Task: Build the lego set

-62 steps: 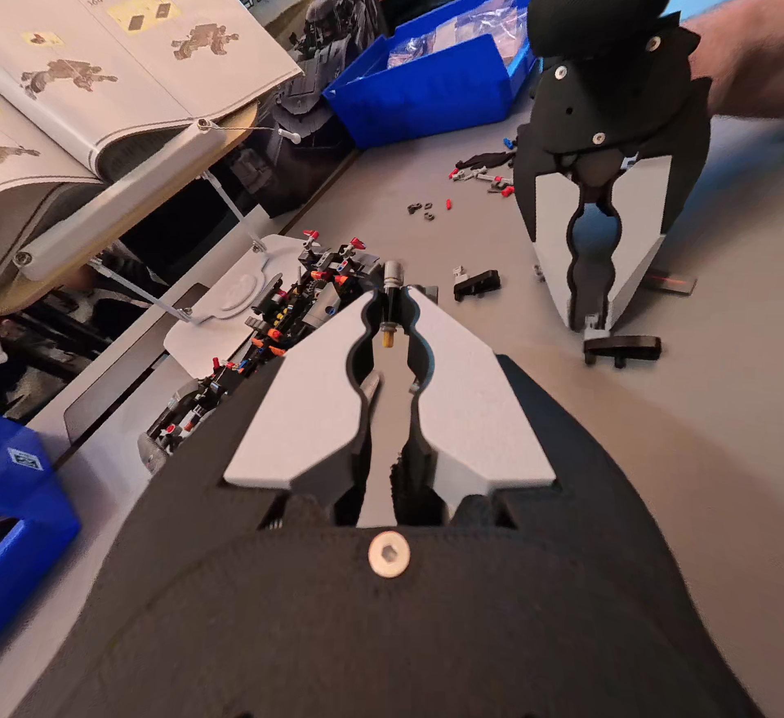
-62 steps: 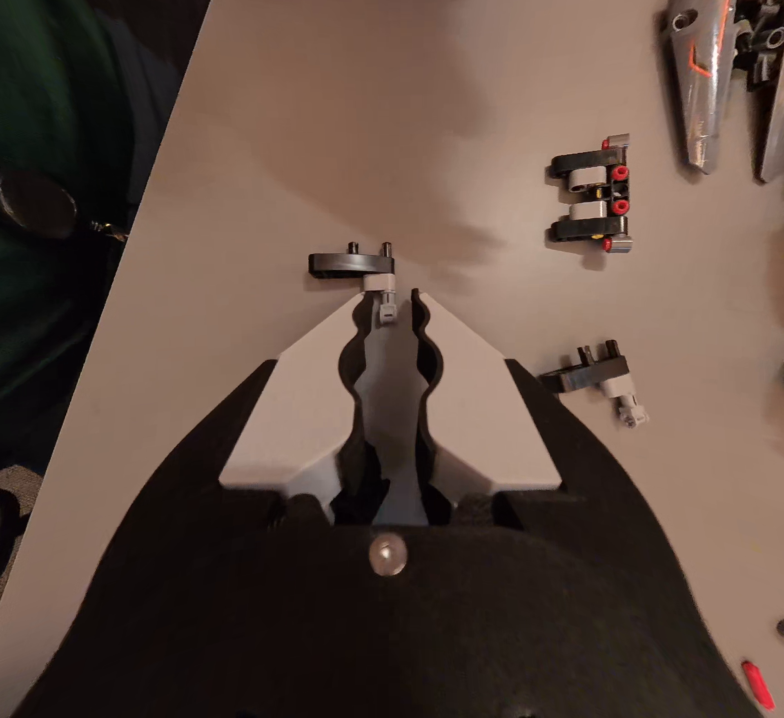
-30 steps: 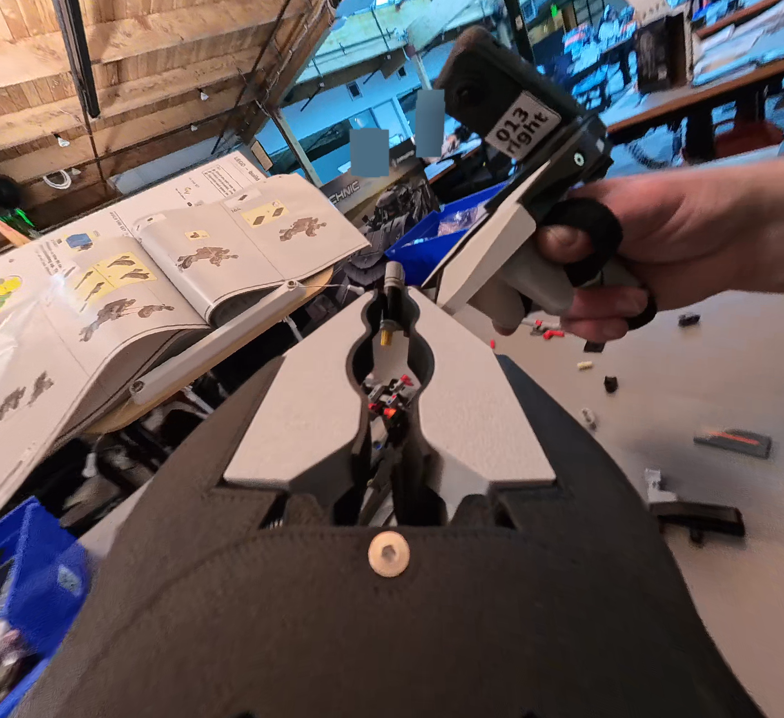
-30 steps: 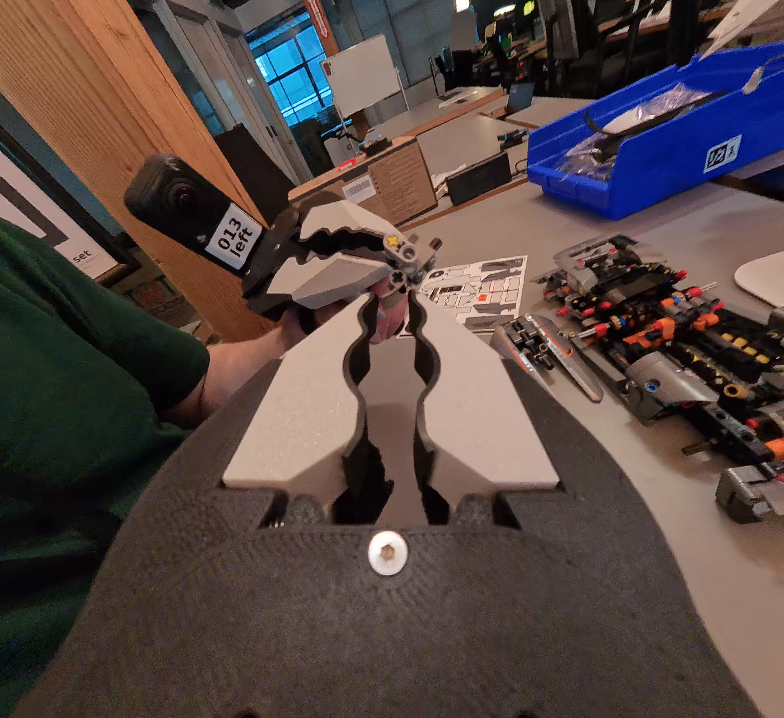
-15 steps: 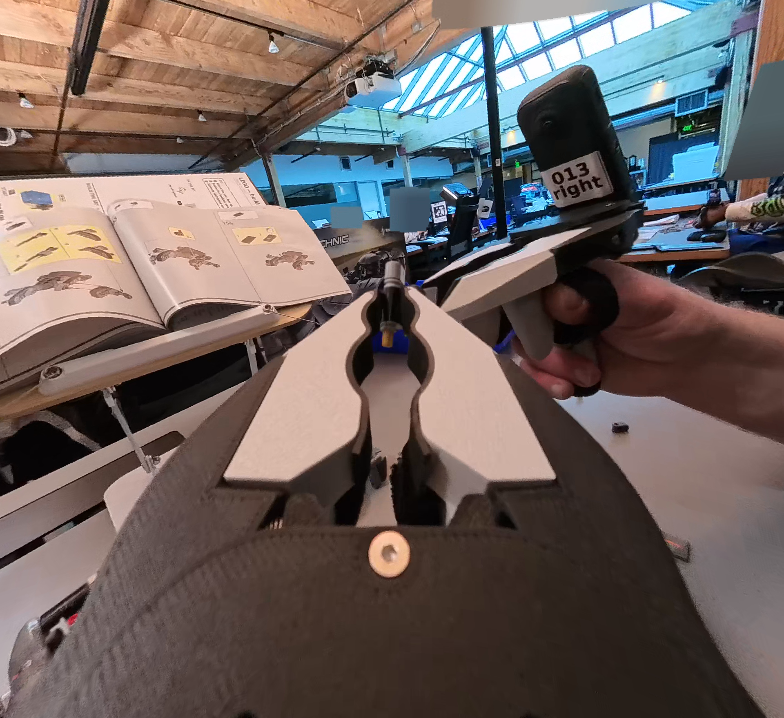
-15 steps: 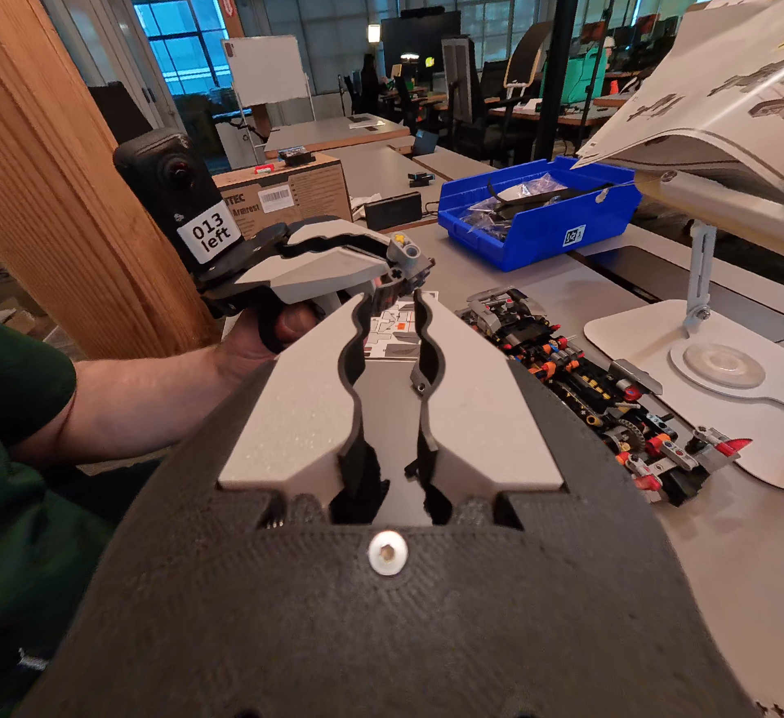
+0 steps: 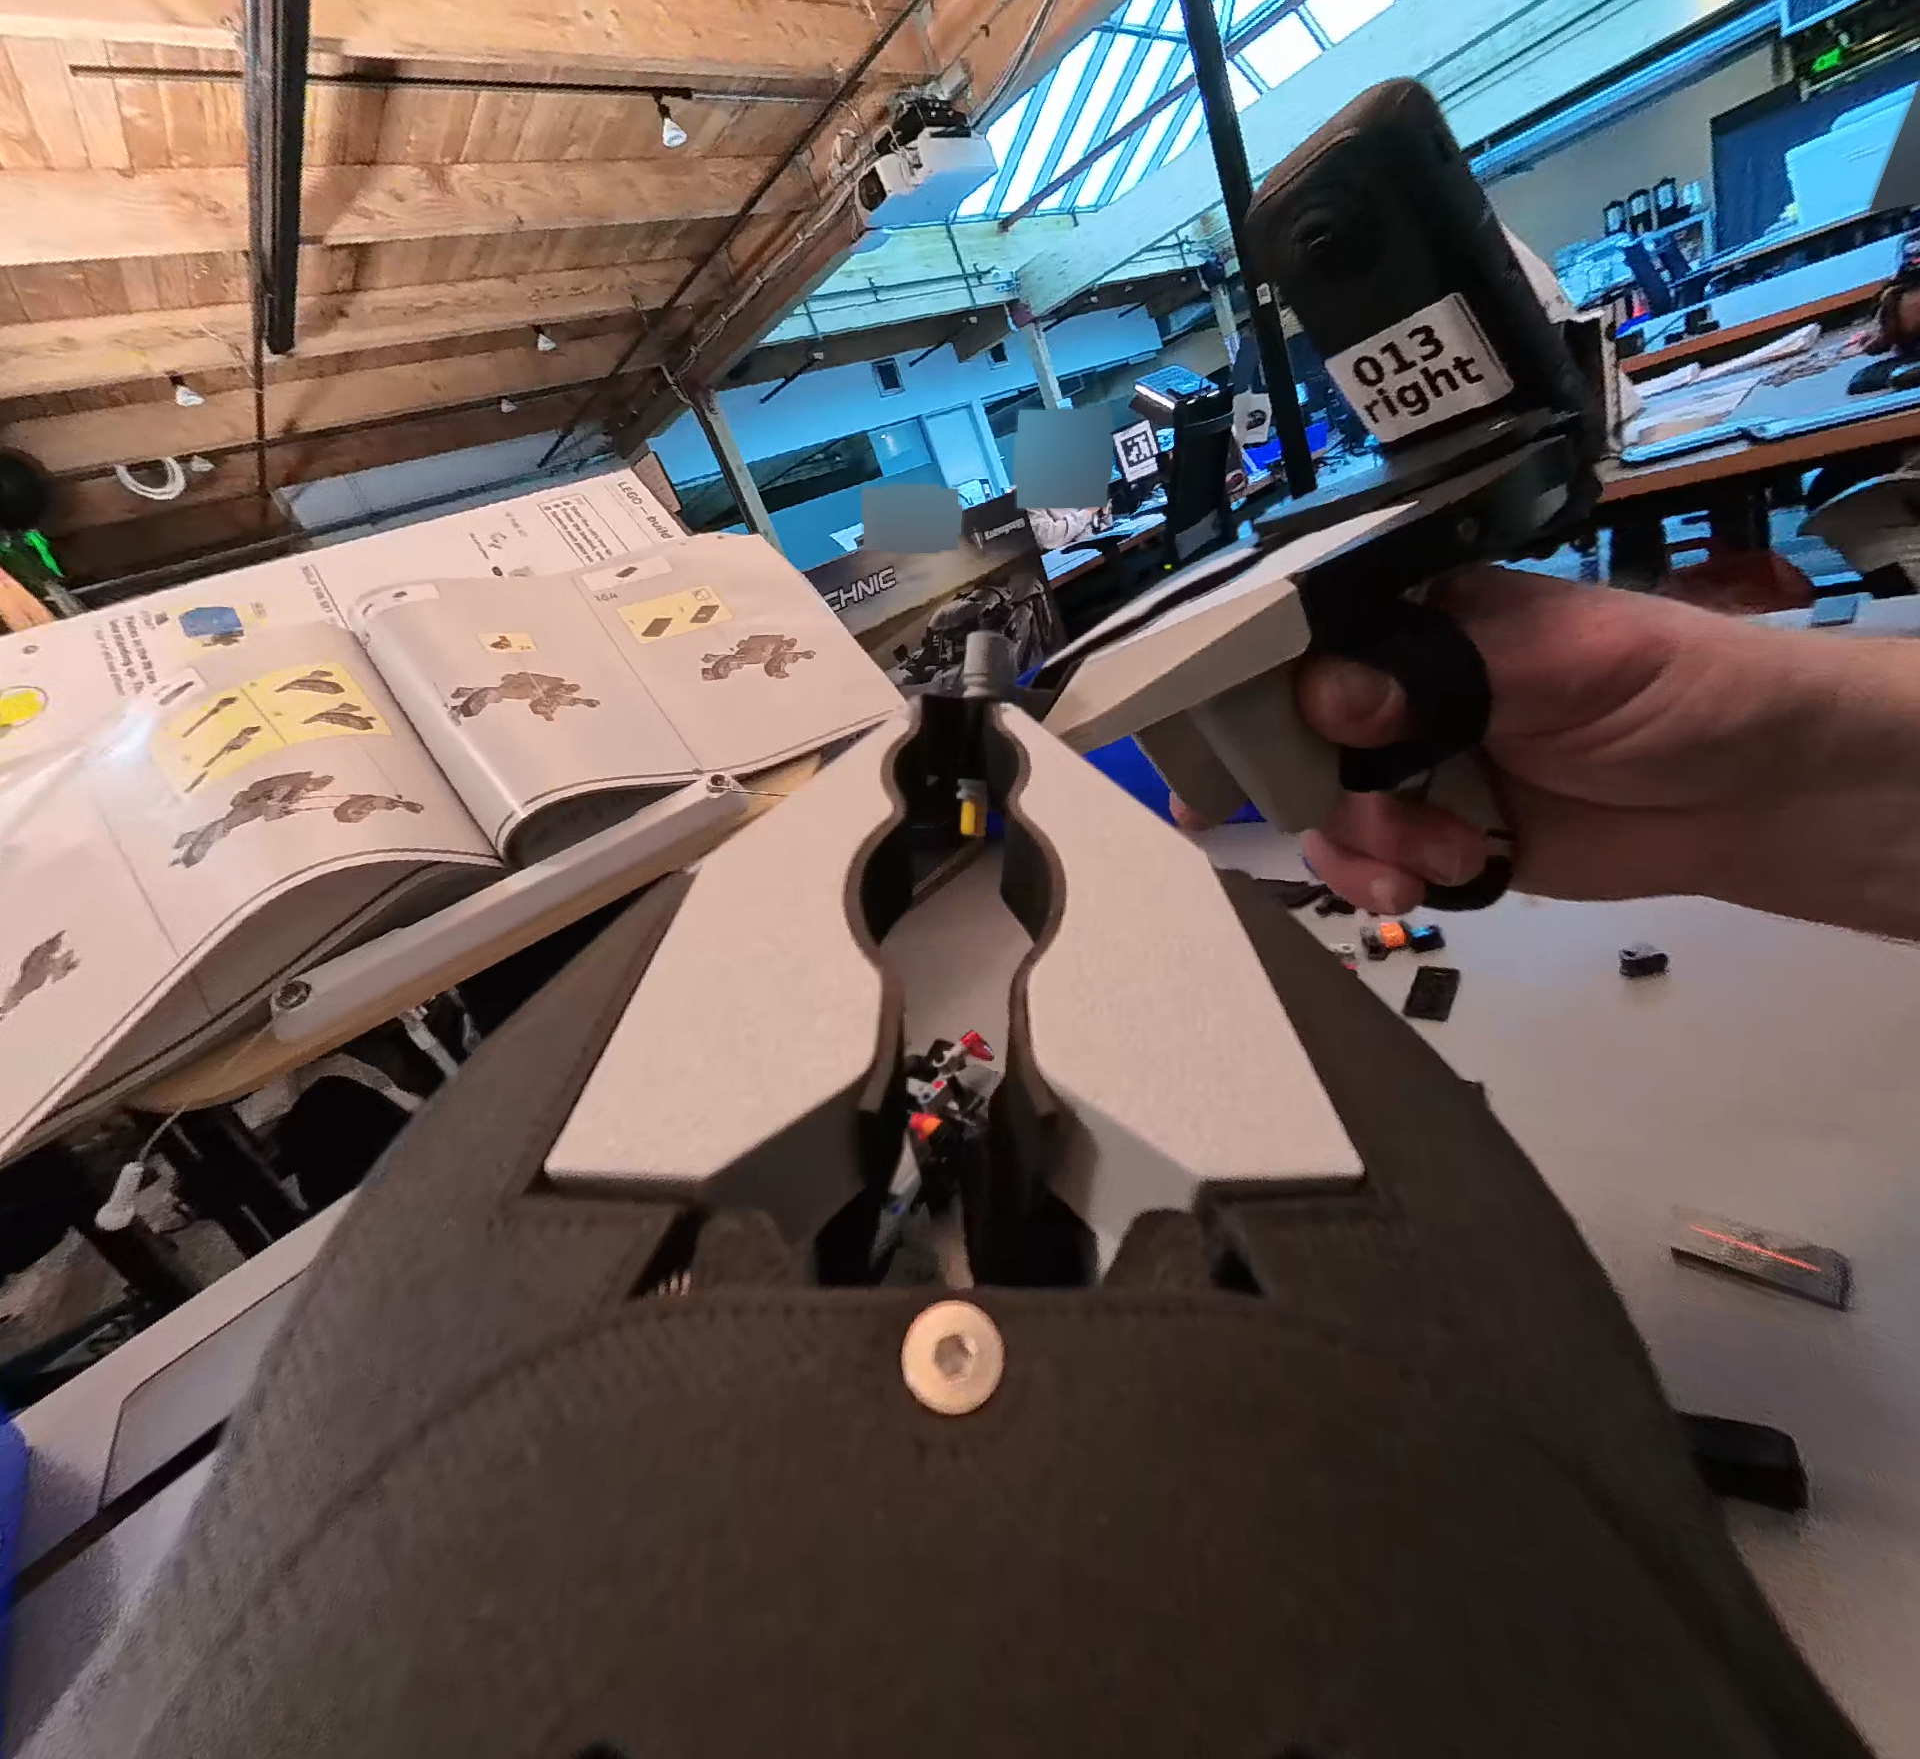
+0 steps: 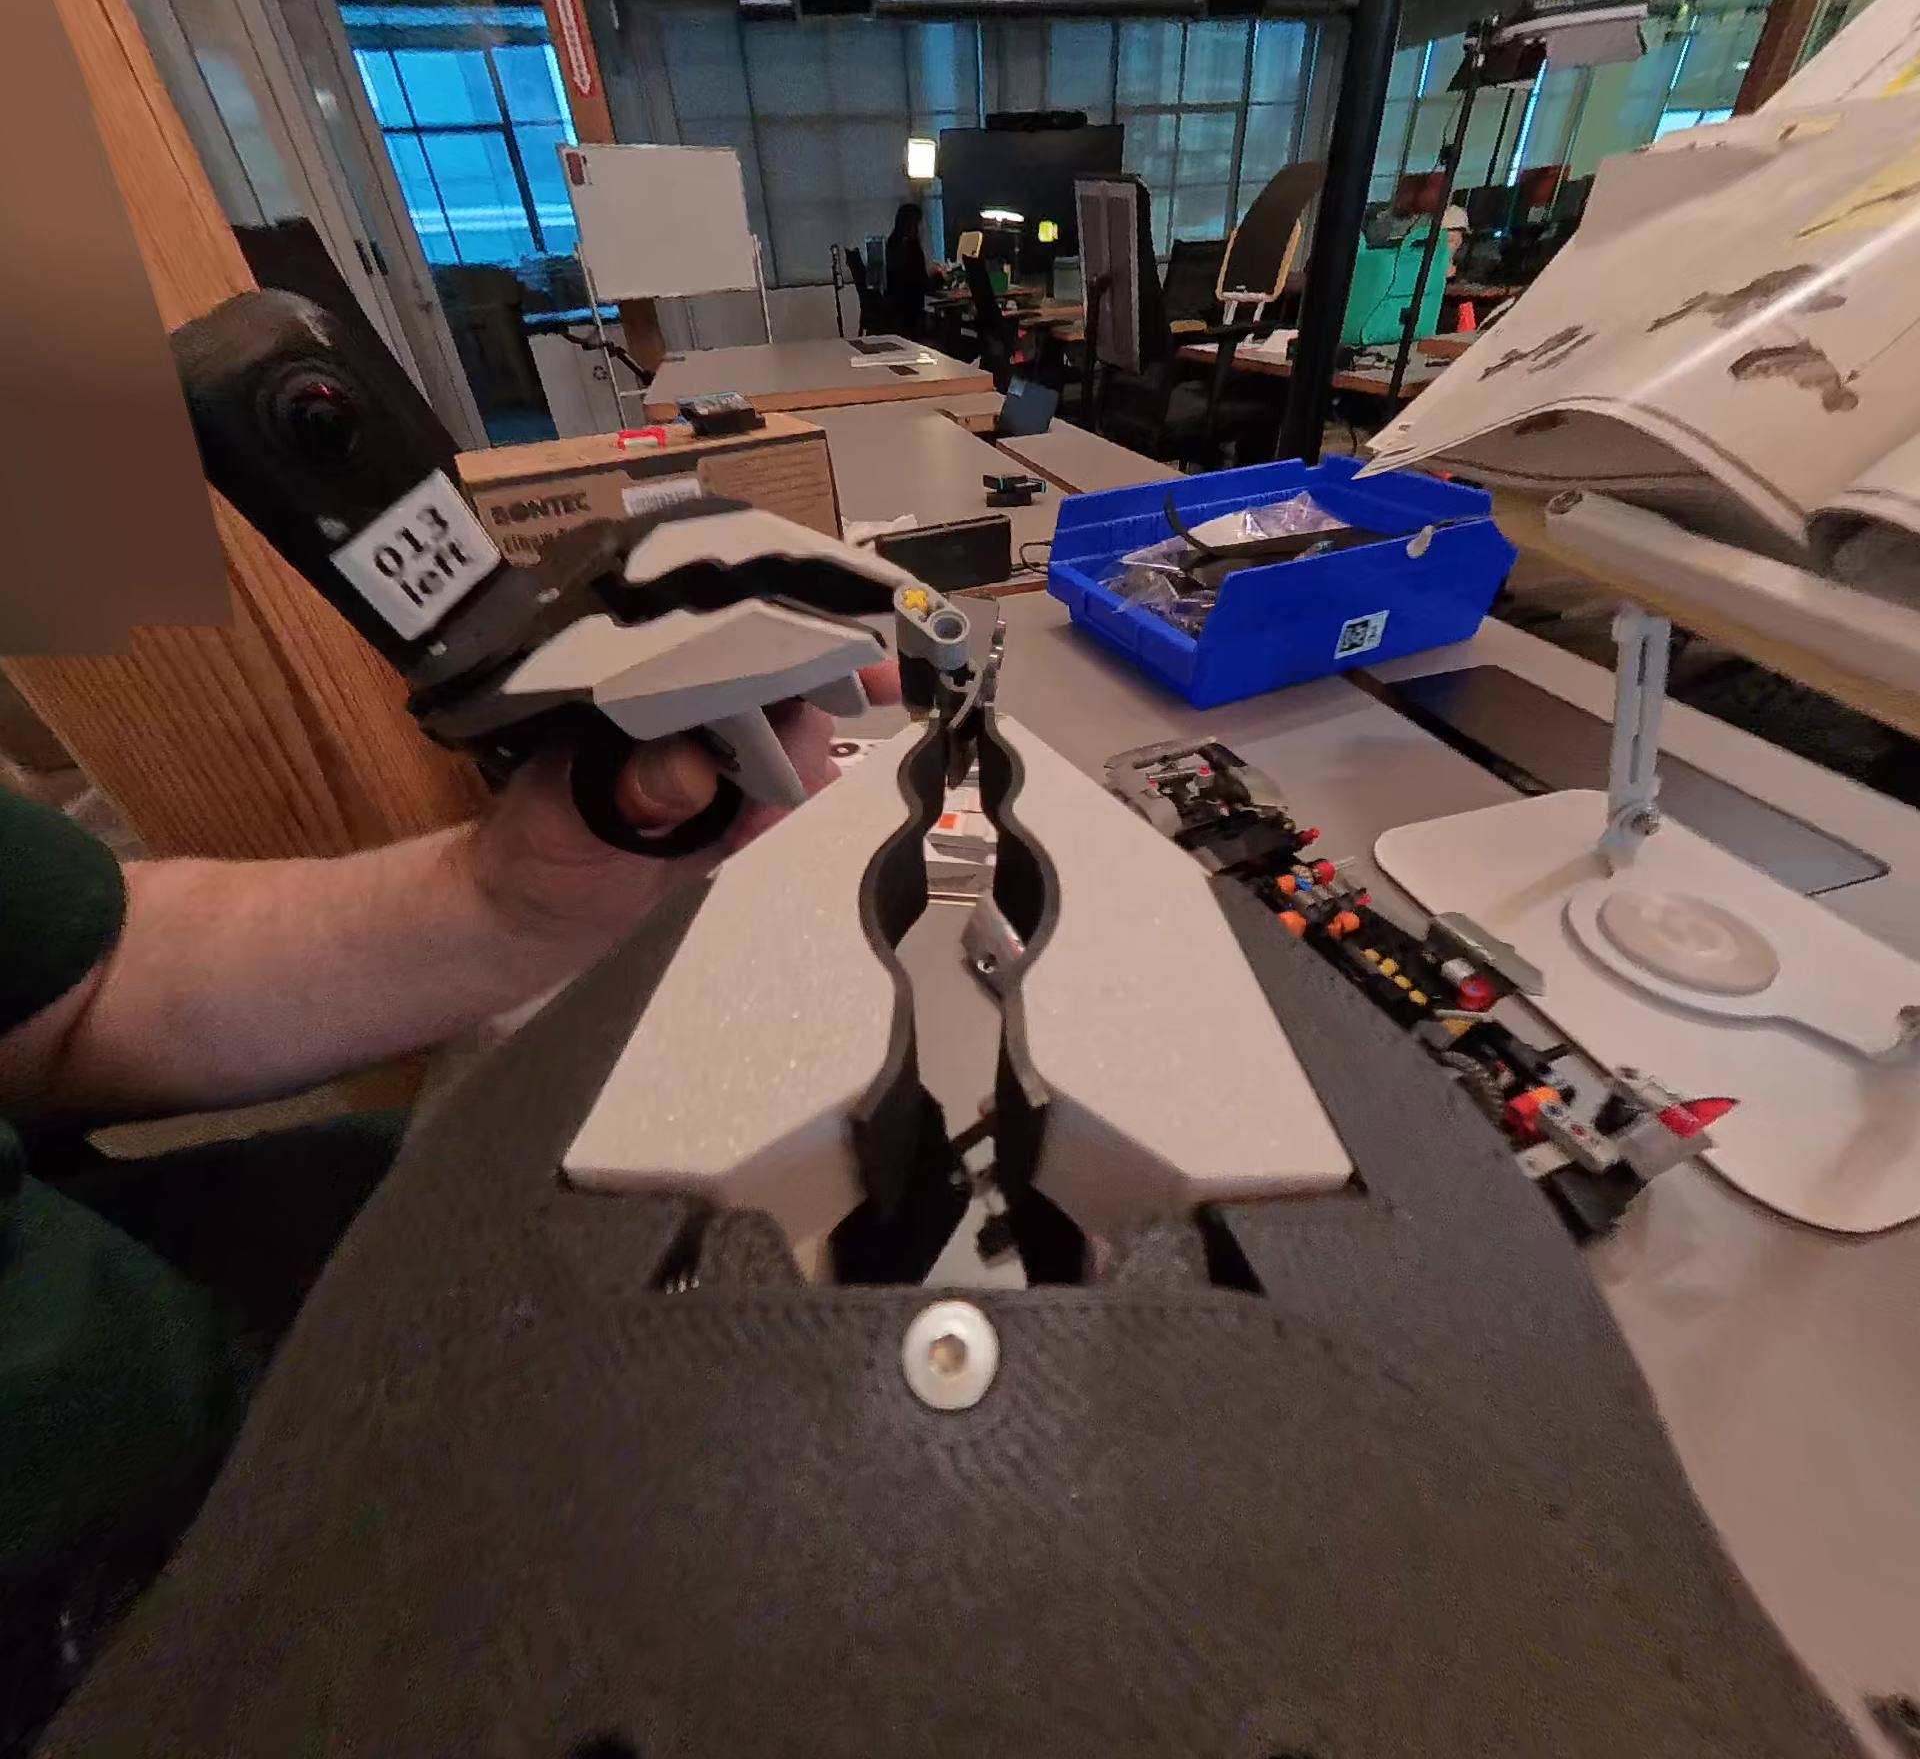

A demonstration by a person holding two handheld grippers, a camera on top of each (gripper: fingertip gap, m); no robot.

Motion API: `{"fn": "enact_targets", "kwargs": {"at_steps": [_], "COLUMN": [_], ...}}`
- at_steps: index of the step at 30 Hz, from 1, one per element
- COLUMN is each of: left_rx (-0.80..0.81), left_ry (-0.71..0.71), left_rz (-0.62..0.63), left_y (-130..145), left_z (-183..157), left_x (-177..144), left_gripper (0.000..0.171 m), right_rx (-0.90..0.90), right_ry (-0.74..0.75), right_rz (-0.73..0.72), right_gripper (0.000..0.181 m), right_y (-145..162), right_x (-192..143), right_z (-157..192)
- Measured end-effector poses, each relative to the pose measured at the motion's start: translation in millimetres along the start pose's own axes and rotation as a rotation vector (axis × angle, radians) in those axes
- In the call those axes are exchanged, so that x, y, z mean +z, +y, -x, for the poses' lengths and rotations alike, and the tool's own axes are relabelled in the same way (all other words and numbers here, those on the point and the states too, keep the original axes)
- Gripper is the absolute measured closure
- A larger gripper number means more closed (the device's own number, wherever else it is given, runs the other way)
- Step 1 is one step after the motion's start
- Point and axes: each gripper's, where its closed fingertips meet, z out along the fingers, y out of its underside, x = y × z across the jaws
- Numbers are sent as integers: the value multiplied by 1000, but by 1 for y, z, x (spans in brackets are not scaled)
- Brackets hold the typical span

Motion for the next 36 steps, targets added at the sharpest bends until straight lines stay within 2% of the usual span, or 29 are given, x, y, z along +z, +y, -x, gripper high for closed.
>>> {"fn": "enact_targets", "kwargs": {"at_steps": [5, 7, 9, 12, 14, 16, 19, 26, 29, 31, 36], "left_rx": [6, -9, -9, -18, -128, -276, -452, -834, -931, -972, -995], "left_ry": [39, 86, 114, 112, 93, 112, 117, 193, 212, 212, 238], "left_rz": [17, 62, 81, 120, 178, 184, 169, 116, 129, 130, 144], "left_y": [-7, -2, 0, 1, 9, 11, 13, 17, 21, 24, 27], "left_z": [4, 2, 1, 2, 5, 1, -4, -10, -14, -14, -19], "left_x": [-6, -5, -4, -2, 3, 5, 6, 9, 14, 15, 15], "left_gripper": [154, 147, 145, 143, 139, 132, 126, 124, 128, 139, 151], "right_rx": [-156, -262, -429, -774, -922, -1004, -1096, -1196, -1218, -1225, -1240], "right_ry": [-12, 15, 80, 249, 305, 344, 390, 444, 443, 440, 440], "right_rz": [13, 41, 97, 241, 314, 349, 384, 372, 379, 382, 393], "right_gripper": [178, 178, 178, 178, 179, 180, 180, 181, 181, 181, 181], "right_y": [-3, -4, -3, 1, 4, 4, 4, -2, 1, 3, 5], "right_x": [-6, -8, -8, -8, -6, -5, -5, -5, -3, -3, -3], "right_z": [0, -1, -3, -12, -14, -17, -22, -21, -21, -20, -23]}}
